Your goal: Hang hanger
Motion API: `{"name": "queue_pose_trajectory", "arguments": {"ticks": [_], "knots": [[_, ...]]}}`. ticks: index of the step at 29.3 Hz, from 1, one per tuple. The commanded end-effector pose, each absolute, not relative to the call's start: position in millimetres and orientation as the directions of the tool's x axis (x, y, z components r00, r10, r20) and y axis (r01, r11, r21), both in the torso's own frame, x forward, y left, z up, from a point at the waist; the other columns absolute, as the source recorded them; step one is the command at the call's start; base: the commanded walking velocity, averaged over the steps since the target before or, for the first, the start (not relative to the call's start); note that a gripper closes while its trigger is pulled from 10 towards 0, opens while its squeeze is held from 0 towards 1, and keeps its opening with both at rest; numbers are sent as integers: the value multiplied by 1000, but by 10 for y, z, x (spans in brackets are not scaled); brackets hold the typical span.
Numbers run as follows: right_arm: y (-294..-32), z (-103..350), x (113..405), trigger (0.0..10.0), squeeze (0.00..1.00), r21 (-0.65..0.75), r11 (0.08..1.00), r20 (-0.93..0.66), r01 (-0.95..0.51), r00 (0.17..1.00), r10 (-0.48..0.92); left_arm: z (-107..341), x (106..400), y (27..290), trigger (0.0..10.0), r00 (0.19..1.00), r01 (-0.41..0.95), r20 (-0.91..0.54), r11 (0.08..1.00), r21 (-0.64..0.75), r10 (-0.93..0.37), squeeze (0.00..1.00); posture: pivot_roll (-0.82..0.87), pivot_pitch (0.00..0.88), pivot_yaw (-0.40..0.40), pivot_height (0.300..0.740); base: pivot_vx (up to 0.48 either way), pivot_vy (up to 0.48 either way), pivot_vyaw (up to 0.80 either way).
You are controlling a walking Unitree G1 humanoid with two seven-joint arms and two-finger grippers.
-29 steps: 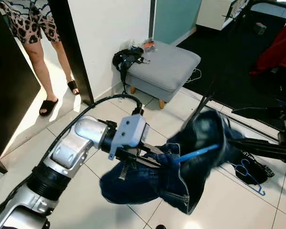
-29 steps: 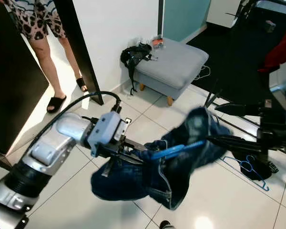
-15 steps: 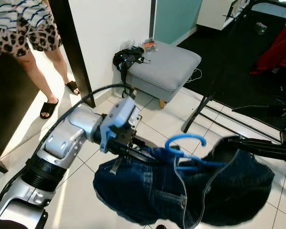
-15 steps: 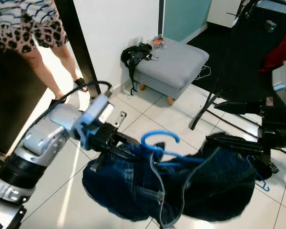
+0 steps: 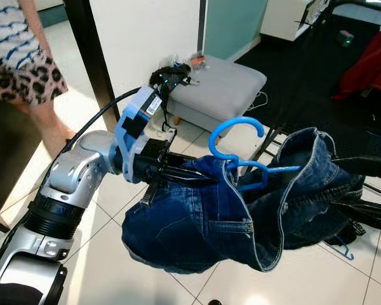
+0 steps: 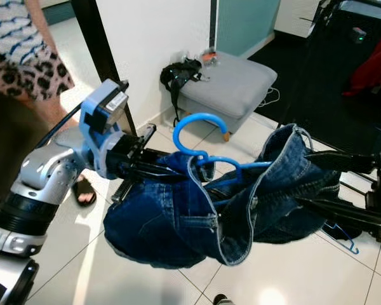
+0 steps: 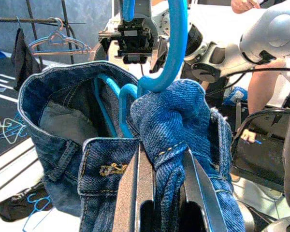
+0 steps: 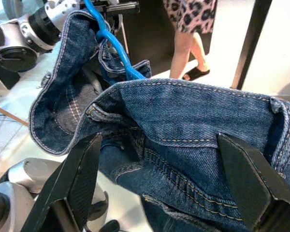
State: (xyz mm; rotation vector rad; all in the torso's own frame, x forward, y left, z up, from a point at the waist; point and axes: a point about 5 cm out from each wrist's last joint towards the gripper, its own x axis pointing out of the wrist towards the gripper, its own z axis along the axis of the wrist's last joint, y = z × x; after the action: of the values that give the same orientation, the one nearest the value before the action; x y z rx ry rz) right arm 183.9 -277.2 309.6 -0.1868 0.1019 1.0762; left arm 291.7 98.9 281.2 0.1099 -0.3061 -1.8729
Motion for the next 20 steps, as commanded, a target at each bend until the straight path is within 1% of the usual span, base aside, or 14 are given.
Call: {"name": "queue_pose_trajectory", "arguments": {"ticks": [1,2,4,5,7,12,14,15,17,18,19,20], "knots": [[-2692,3102,1805,10000,0,-90,399,-207,-912,410,889,2963,2898,990,10000,-362,897,122,-309,316,-924,0,-78,205,40,740,0,0,0],[-2692,3102,1805,10000,0,-90,399,-207,-912,410,889,2963,2898,990,10000,-362,897,122,-309,316,-924,0,-78,205,40,740,0,0,0],[-2610,3081,1825,10000,0,-70,337,-237,-939,343,909,3026,2875,965,10000,-403,878,129,-343,334,-906,0,-77,200,32,740,0,0,0],[-2610,3081,1825,10000,0,-70,337,-237,-939,343,909,3026,2875,965,10000,-403,878,129,-343,334,-906,0,-77,200,32,740,0,0,0],[-2544,3064,1854,10000,0,-61,296,-250,-953,302,920,3062,2836,941,10000,-444,857,124,-381,347,-887,0,-76,199,29,740,0,0,0],[-2464,3059,1869,10000,0,-63,254,-257,-965,262,930,3109,2787,921,10000,-492,835,122,-428,346,-862,0,-78,201,28,740,0,0,0],[-2464,3059,1869,10000,0,-63,254,-257,-965,262,930,3109,2787,921,10000,-492,835,122,-428,346,-862,0,-78,201,28,740,0,0,0],[-2419,3050,1883,10000,0,-65,231,-265,-971,240,934,3120,2769,903,10000,-508,827,121,-443,347,-853,0,-80,199,28,740,0,0,0],[-2419,3050,1883,10000,0,-65,231,-265,-971,240,934,3120,2769,903,10000,-508,827,121,-443,347,-853,0,-80,199,28,740,0,0,0],[-2363,3015,1911,10000,0,-62,206,-280,-977,215,936,3133,2749,869,10000,-520,821,129,-452,350,-844,0,-80,195,25,740,0,0,0],[-2363,3015,1911,10000,0,-62,206,-280,-977,215,936,3133,2749,869,10000,-520,821,129,-452,350,-844,0,-80,195,25,740,0,0,0],[-2324,2978,1933,10000,0,-57,189,-297,-980,197,934,3145,2743,841,10000,-523,820,140,-451,354,-841,0,-79,194,23,740,0,0,0]]}}
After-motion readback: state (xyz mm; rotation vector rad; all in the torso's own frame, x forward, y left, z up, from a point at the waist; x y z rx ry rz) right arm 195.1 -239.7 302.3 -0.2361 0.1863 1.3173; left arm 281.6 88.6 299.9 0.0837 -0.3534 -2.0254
